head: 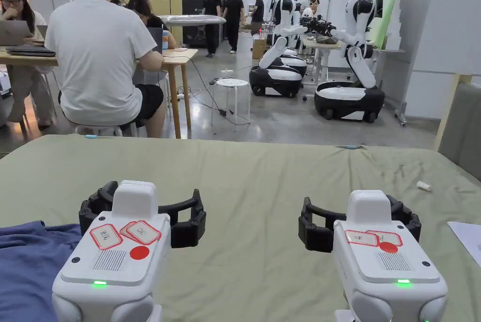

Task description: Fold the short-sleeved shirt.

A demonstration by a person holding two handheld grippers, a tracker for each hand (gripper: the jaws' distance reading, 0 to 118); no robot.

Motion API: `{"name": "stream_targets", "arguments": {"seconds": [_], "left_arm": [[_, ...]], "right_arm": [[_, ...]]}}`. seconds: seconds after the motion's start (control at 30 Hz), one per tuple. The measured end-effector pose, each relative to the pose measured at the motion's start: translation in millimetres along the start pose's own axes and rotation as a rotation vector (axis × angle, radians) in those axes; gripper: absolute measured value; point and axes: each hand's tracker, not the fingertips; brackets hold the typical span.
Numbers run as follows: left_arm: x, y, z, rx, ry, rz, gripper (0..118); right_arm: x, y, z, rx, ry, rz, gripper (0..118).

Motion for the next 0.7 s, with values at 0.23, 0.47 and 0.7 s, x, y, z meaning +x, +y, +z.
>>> {"name": "stream_targets", "arguments": {"seconds": [0.23, 0.47, 0.7], "left_arm": [[0.2, -0.6, -0.5, -0.005, 0.004, -0.002, 118], [-0.7, -0.7, -0.4, -0.009, 0.007, 0.004, 118], [-2.0, -0.7, -0.3, -0.004, 0.021, 0.018, 118]], "right_arm": [[1.5, -2.2, -3.5, -0.006, 0.001, -0.003, 118], [2.2, -1.7, -4.1, -0.003, -0.005, -0.004, 118], [1.7, -3.3, -4.6, -0.001, -0.019, 0.009, 118]]}}
